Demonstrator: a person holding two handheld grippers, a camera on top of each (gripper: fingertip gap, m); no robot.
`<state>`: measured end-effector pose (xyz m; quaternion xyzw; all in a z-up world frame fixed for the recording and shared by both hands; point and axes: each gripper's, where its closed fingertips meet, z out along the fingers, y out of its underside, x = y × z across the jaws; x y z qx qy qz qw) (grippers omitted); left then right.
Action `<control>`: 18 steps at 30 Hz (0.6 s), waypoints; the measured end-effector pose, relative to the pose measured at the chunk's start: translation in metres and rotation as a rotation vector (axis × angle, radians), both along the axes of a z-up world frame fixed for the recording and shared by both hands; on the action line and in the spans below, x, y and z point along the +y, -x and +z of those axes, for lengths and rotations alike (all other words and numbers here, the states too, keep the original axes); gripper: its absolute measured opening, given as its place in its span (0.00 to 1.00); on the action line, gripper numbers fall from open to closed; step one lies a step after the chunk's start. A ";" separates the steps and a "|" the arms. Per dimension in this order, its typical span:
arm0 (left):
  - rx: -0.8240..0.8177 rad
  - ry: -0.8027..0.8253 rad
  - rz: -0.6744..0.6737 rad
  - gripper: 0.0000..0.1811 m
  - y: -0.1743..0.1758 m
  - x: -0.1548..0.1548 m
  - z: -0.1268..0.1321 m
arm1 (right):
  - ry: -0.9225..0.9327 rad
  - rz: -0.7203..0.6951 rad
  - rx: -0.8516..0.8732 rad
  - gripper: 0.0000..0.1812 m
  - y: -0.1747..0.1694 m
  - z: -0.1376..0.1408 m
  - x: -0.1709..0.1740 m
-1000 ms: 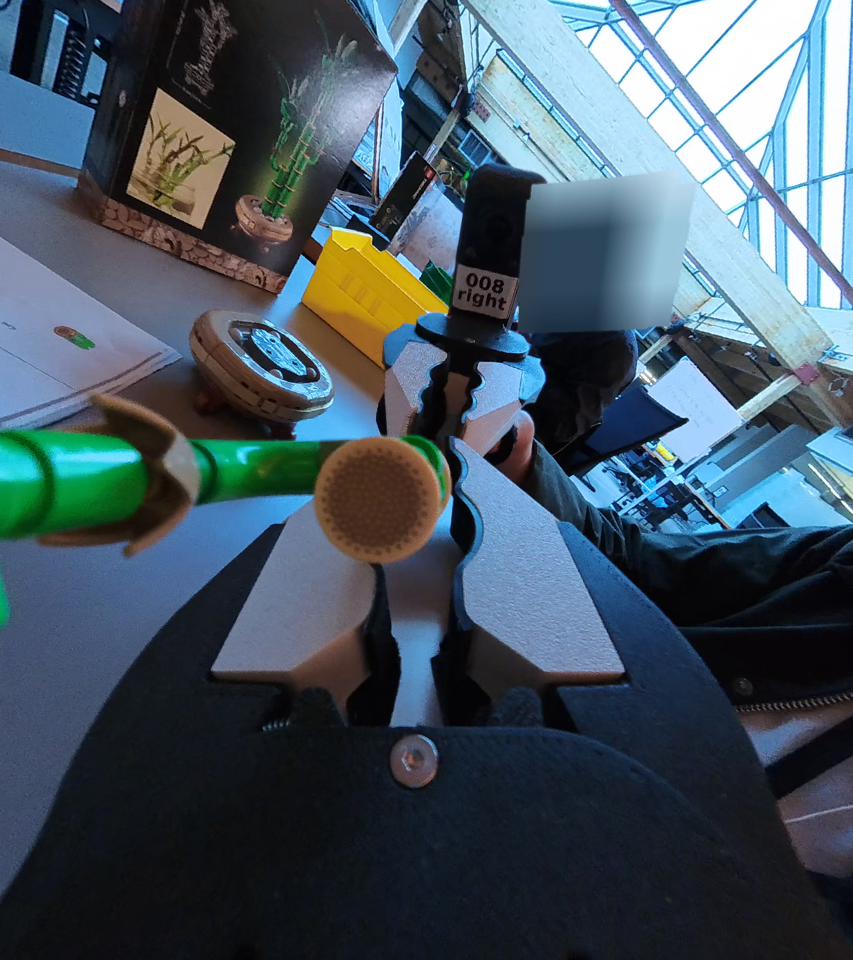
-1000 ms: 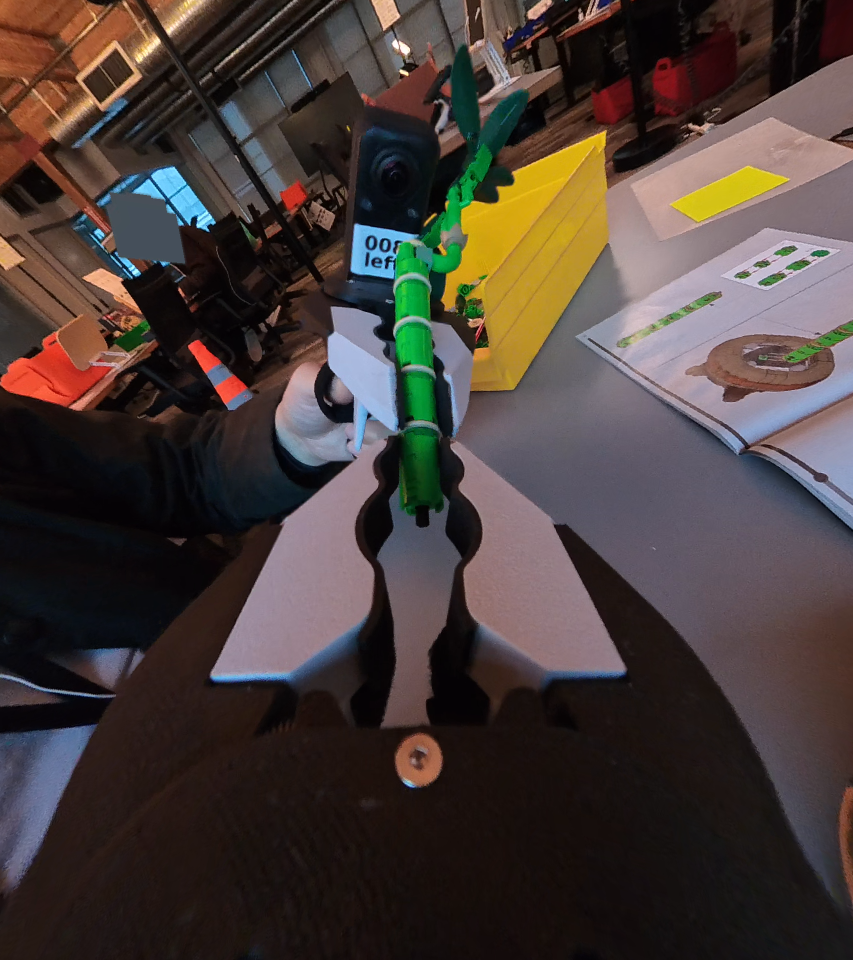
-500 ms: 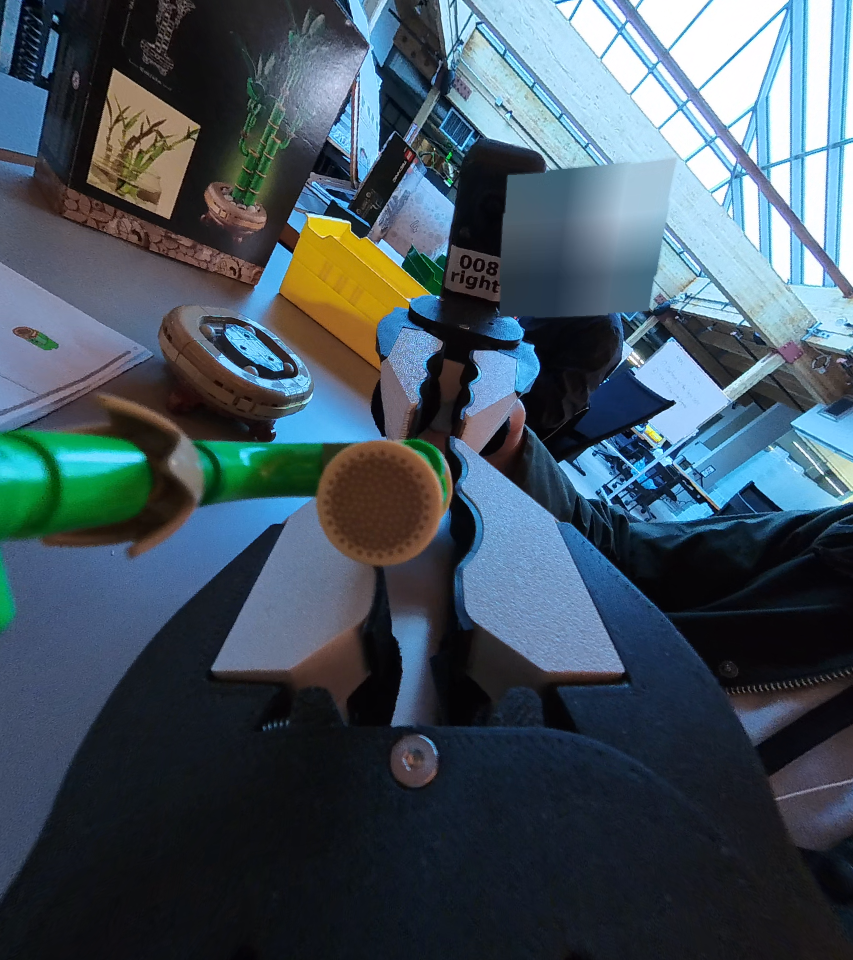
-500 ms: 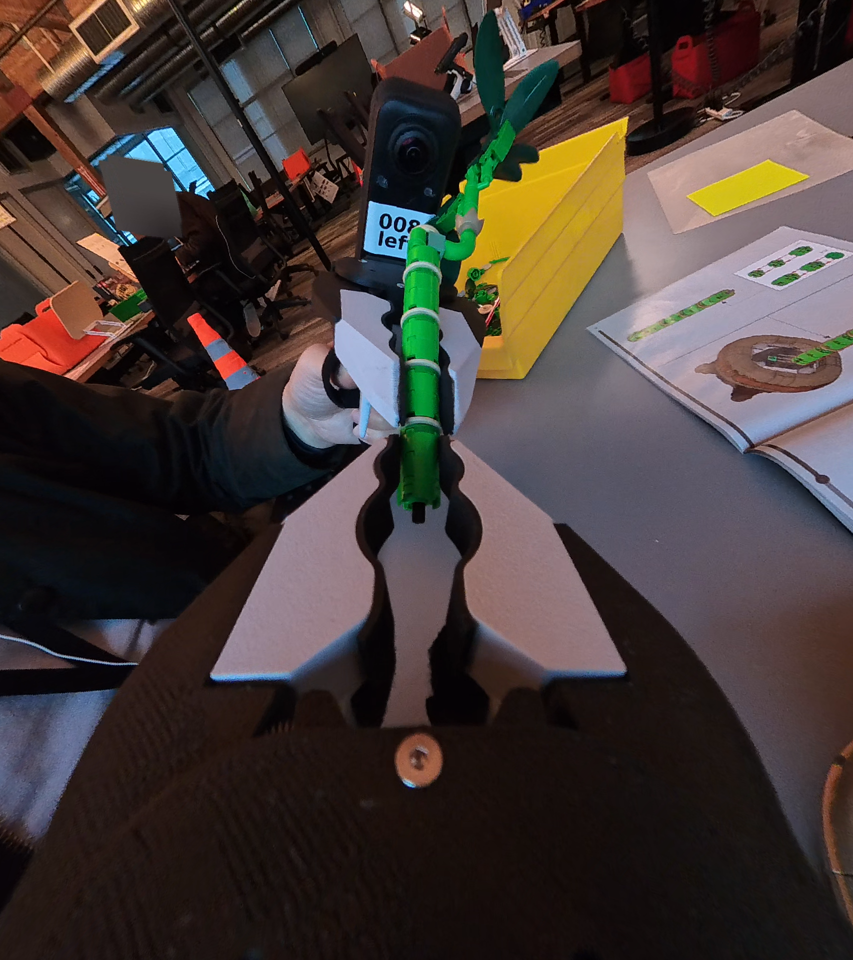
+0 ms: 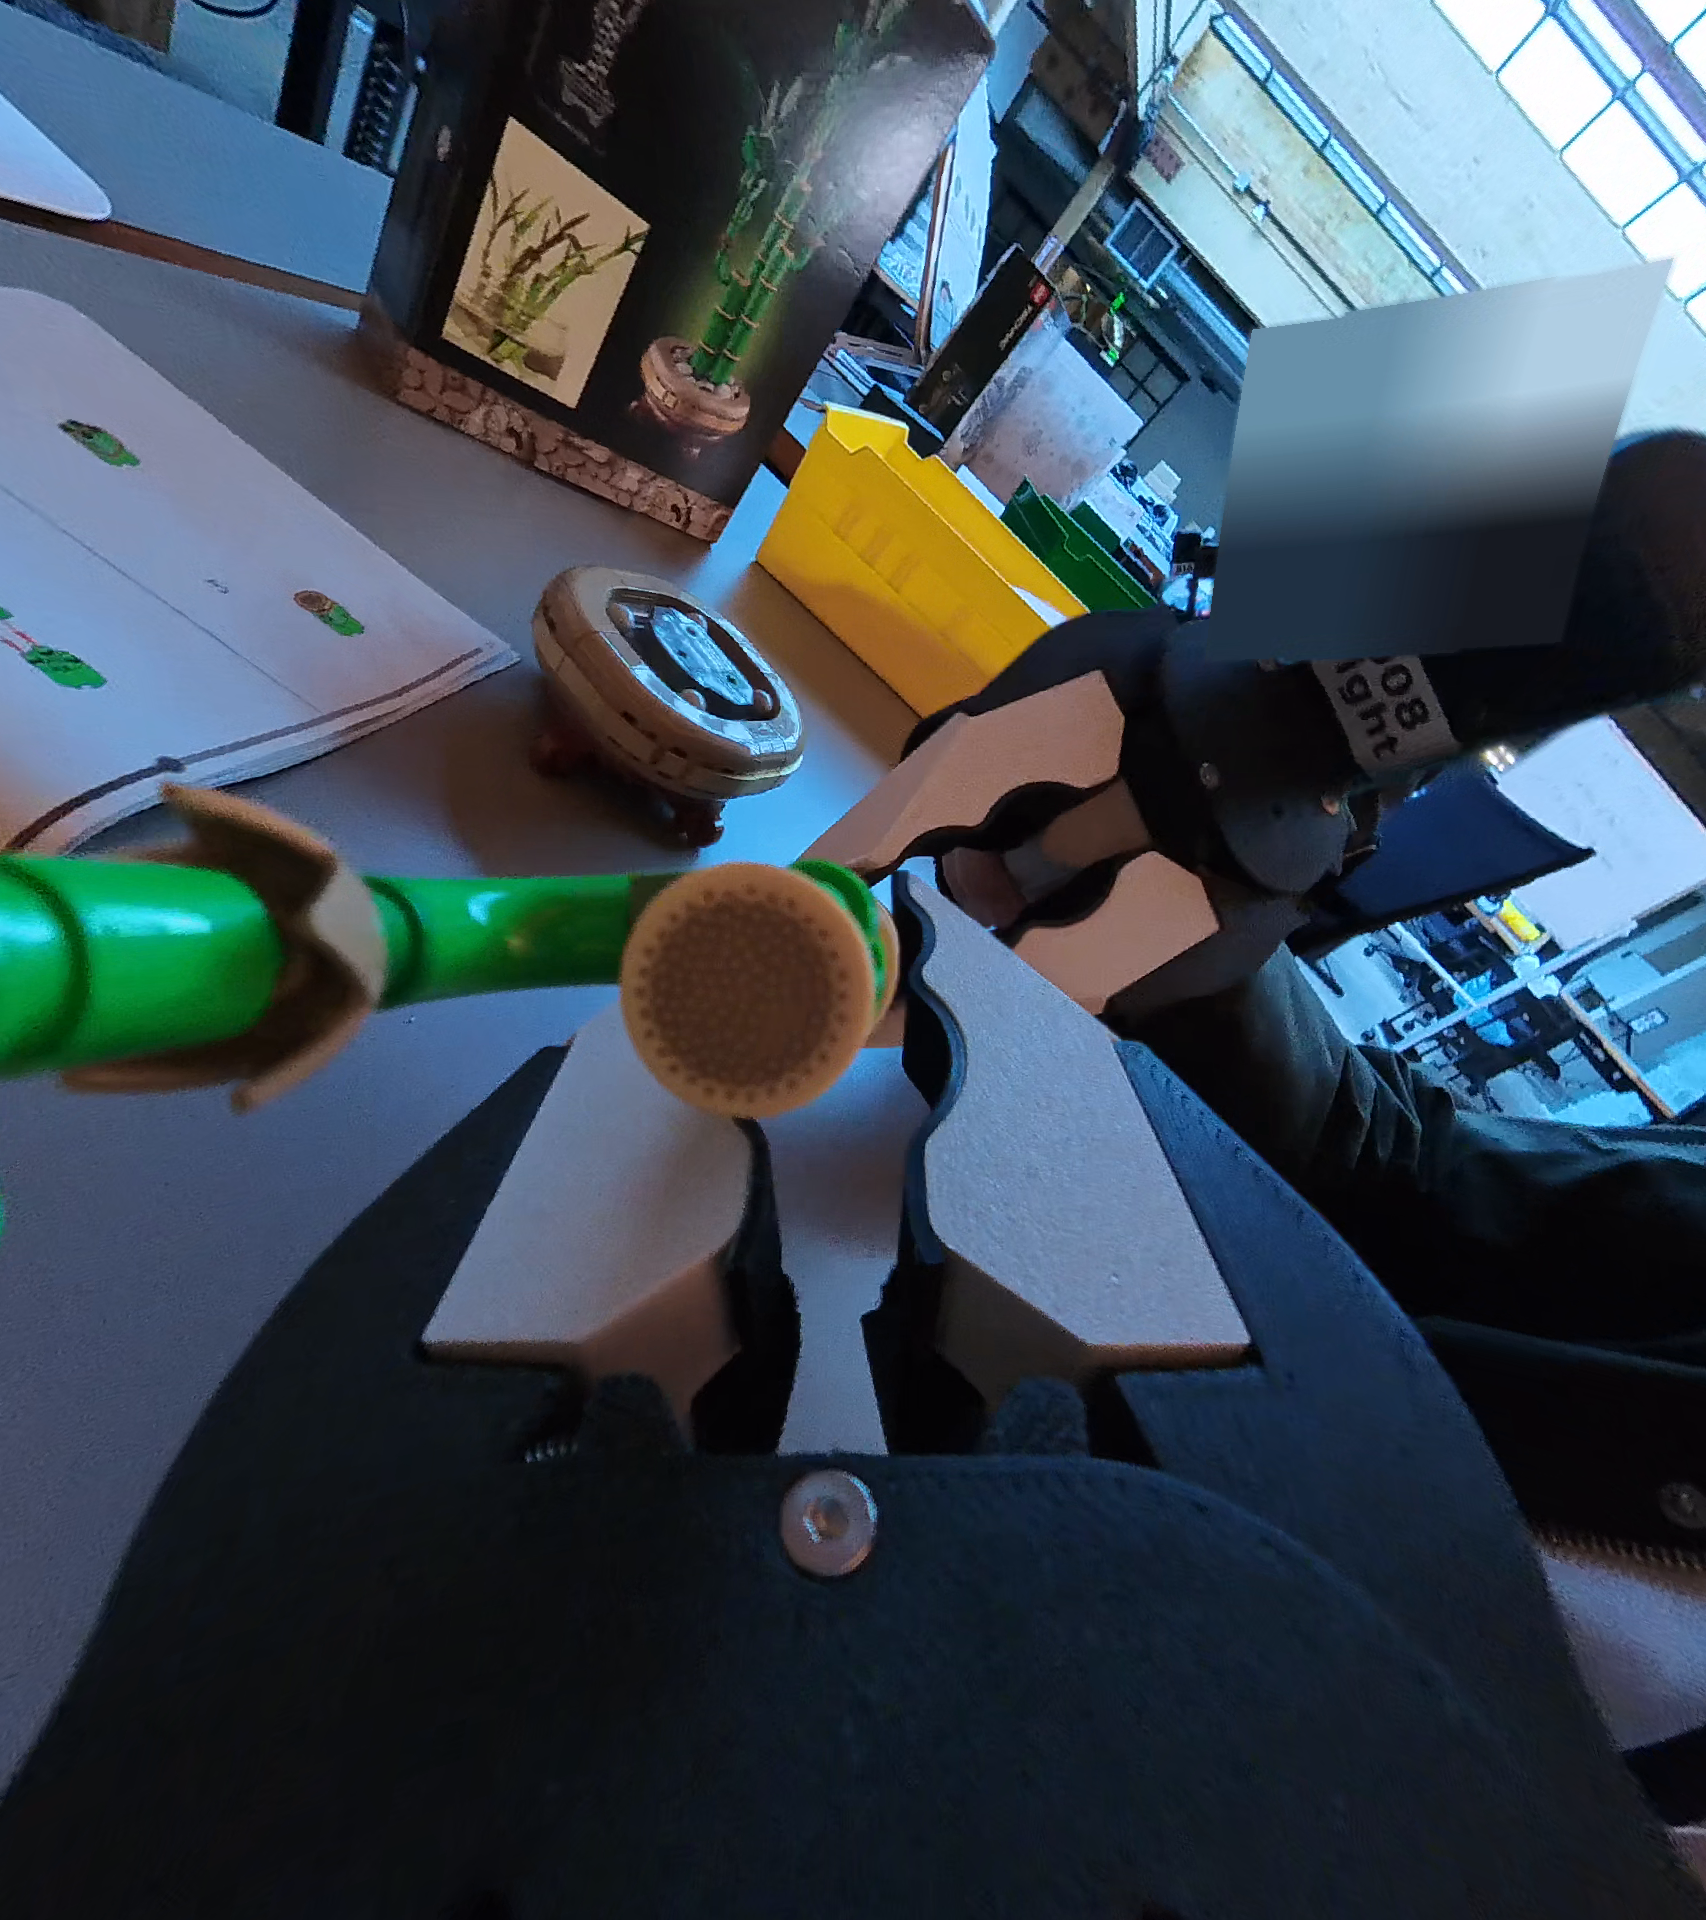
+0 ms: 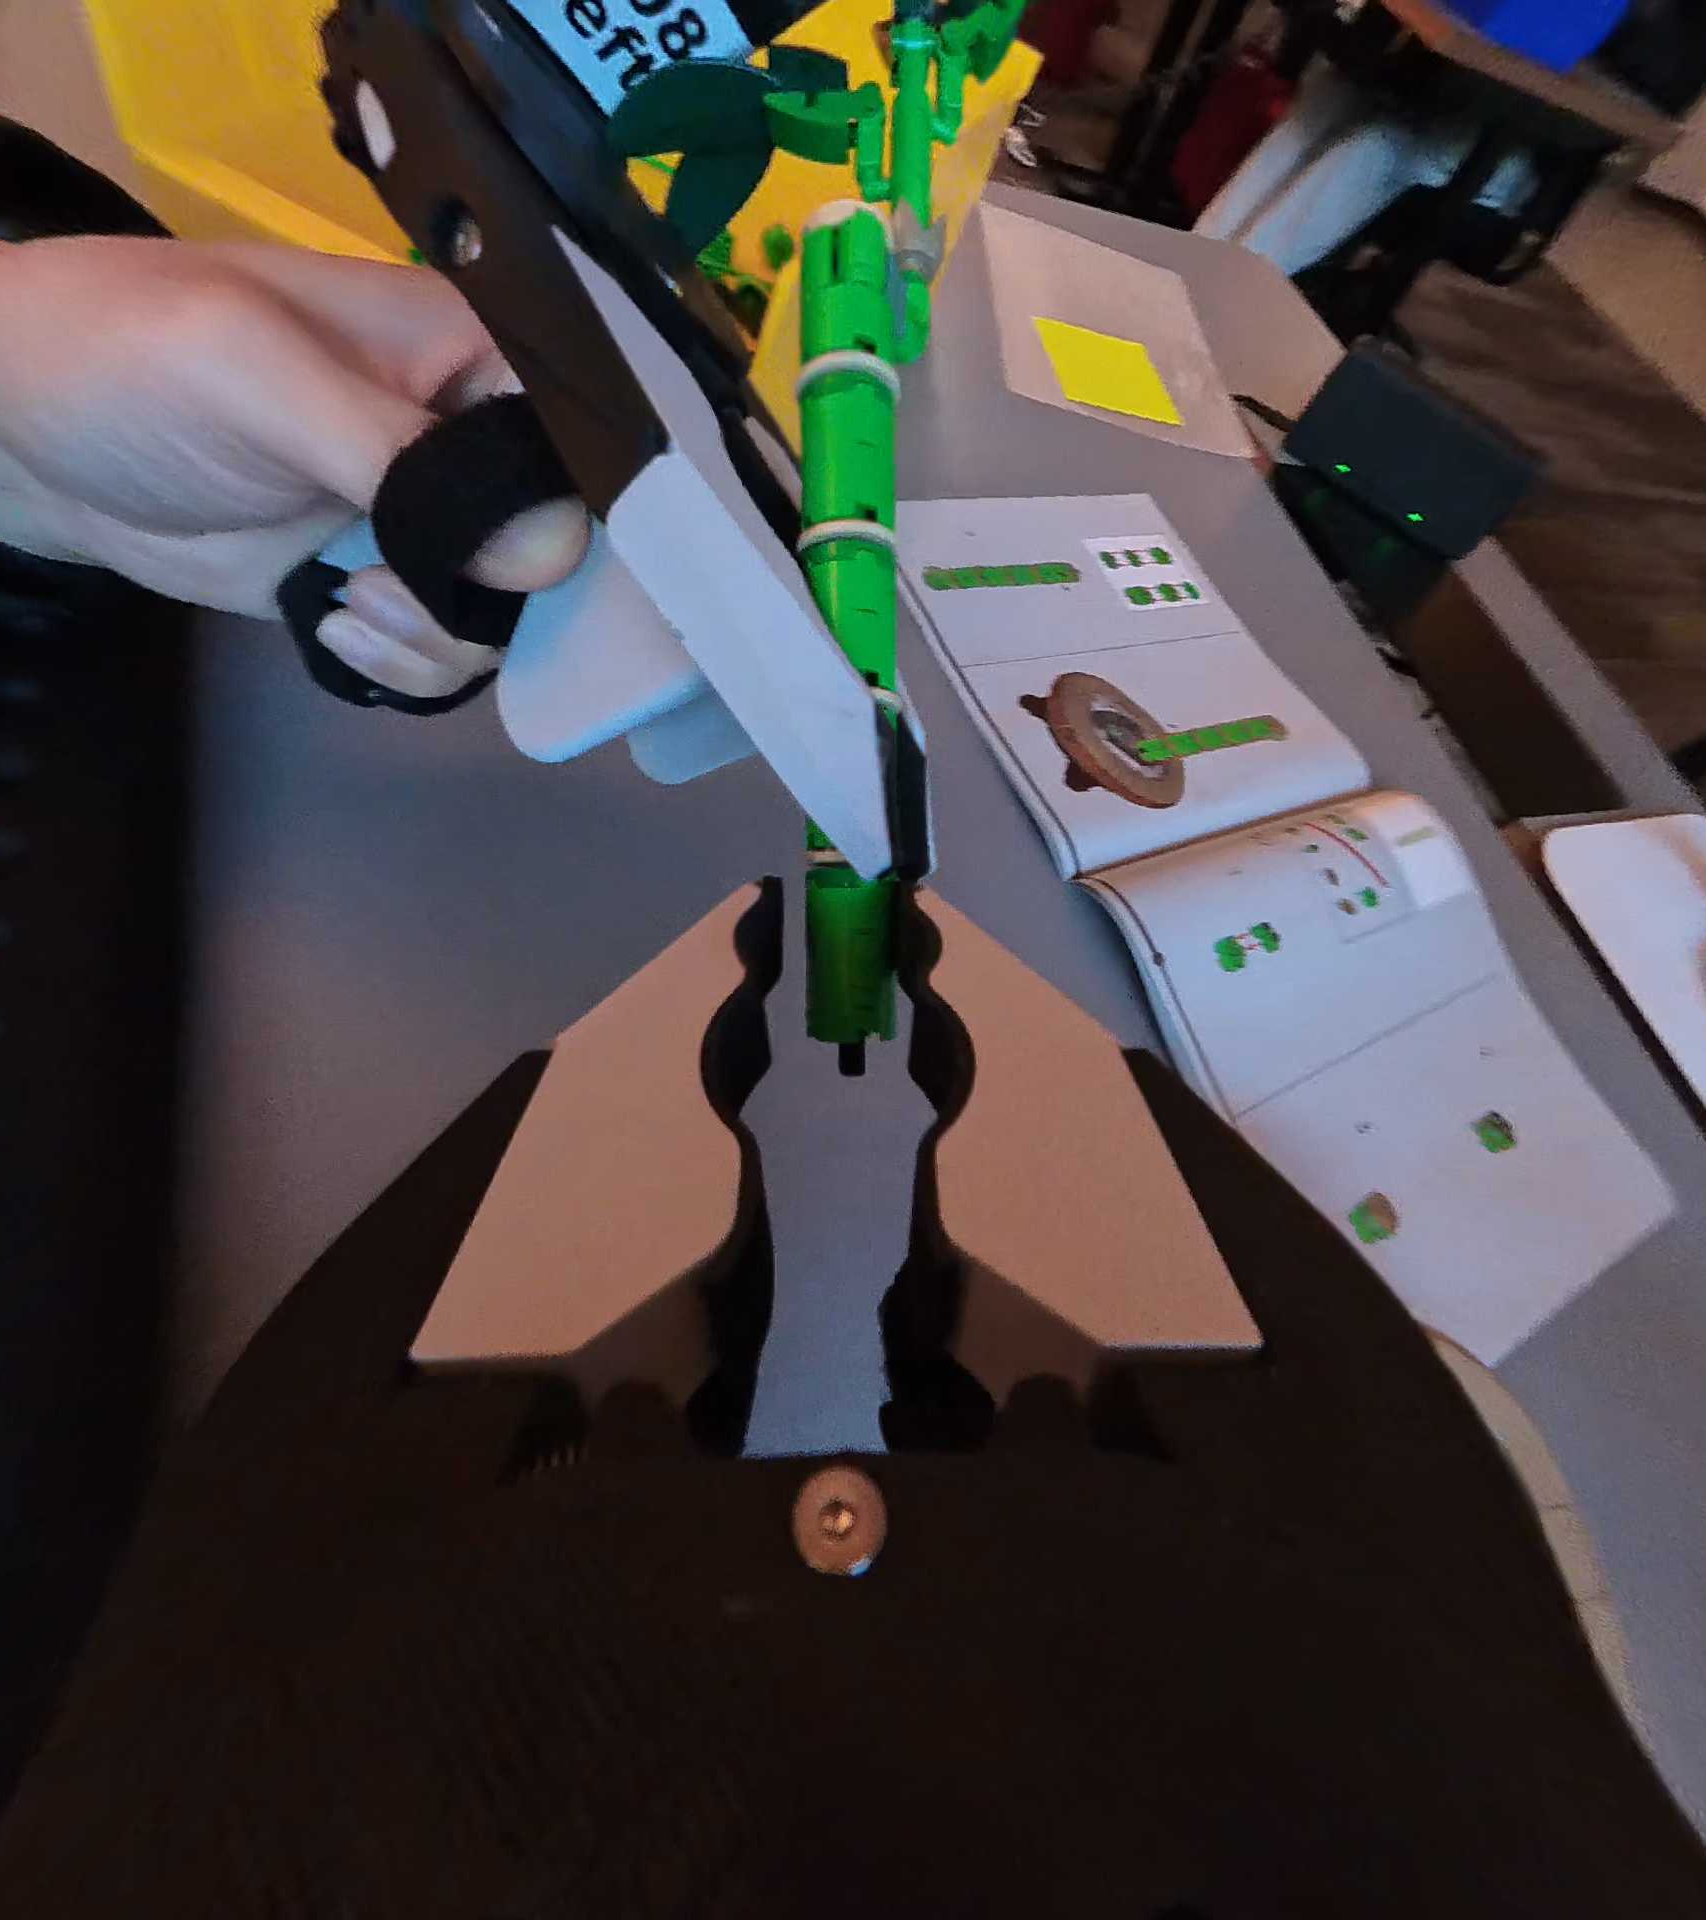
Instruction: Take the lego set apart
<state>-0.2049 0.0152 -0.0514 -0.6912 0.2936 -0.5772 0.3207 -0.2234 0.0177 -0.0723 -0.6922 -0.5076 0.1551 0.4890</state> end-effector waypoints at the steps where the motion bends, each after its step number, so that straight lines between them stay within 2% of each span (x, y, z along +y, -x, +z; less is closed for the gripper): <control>1: -0.003 0.006 0.011 0.08 0.000 0.002 0.000 | -0.007 -0.017 -0.007 0.11 0.000 0.000 0.002; 11: 0.038 0.011 0.067 0.08 0.000 0.008 -0.008 | 0.036 -0.118 -0.023 0.09 -0.001 -0.009 0.011; 13: 0.013 0.015 0.044 0.08 -0.003 0.004 -0.004 | 0.037 -0.132 -0.040 0.10 -0.001 -0.013 0.013; 18: 0.097 -0.053 0.069 0.09 -0.004 0.005 -0.011 | 0.020 -0.159 -0.107 0.09 -0.002 -0.021 0.016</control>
